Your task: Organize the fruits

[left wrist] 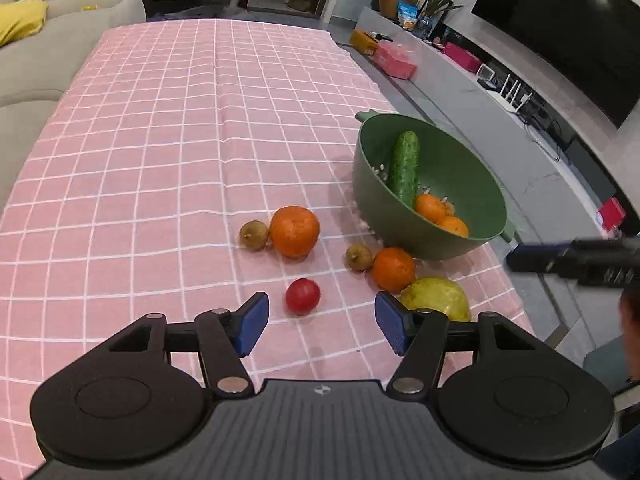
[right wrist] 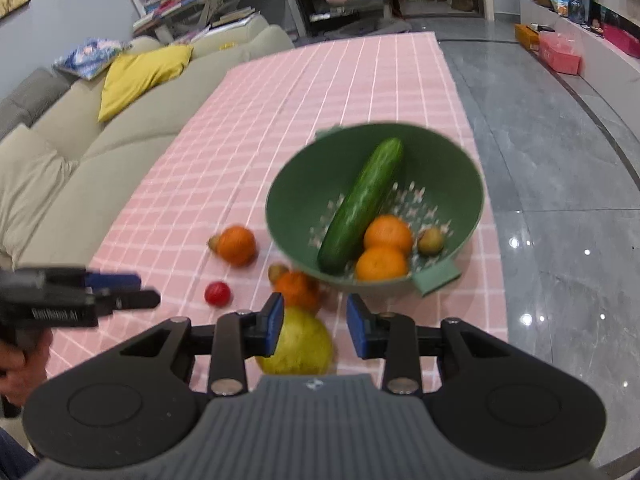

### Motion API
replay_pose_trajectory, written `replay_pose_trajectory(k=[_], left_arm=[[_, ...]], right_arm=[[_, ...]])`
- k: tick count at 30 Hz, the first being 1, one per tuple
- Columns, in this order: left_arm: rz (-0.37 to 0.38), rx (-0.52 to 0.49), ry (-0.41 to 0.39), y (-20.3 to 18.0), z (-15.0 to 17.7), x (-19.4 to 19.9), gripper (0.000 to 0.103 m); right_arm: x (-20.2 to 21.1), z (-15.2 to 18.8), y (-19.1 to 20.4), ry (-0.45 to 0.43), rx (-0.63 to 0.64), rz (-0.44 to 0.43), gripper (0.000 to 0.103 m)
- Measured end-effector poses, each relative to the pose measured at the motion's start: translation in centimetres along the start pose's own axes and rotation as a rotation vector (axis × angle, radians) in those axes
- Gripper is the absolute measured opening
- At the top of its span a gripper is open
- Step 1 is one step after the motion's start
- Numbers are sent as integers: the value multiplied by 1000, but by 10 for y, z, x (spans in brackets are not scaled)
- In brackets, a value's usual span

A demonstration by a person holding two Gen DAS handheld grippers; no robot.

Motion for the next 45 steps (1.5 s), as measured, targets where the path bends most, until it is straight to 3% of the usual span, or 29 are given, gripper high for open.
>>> replay_pose_trajectory(k=[8,10,13,16,28,35,45], left_arm=[[-6,21,19,13,3,-10,72],[-14,43,17,18,2,-12,72],[-11,94,17,25,-2,-11,72],[-13,94,14,26,-7,-12,72],[-89,-109,-9,19,-18,-25,72],[-151,-204,-14,31,-33,-52,68],[-53,-227,-27,25,-41,-63,68]], right_arm=[[-25,3,16,51,50,5,37],[-29,6,18,59,60,8,51],[-35,10,25,72,82,-2,63],[-42,13,30,90,126,10,64],[-75,16,32,141,165,19,64],[-84,18,34,158,184,32,63],[-93,17,33,179,177,26,63]])
Point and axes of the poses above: each gripper's, at about its wrist camera, not at the fingertips, and x roughly against the way its jaws point, y to its left, z to its underside, the point moved 4 cm from there along -x, roughly the way its jaws point, and after that the axes turned 8 degrees about x, right-handed, at the moved point
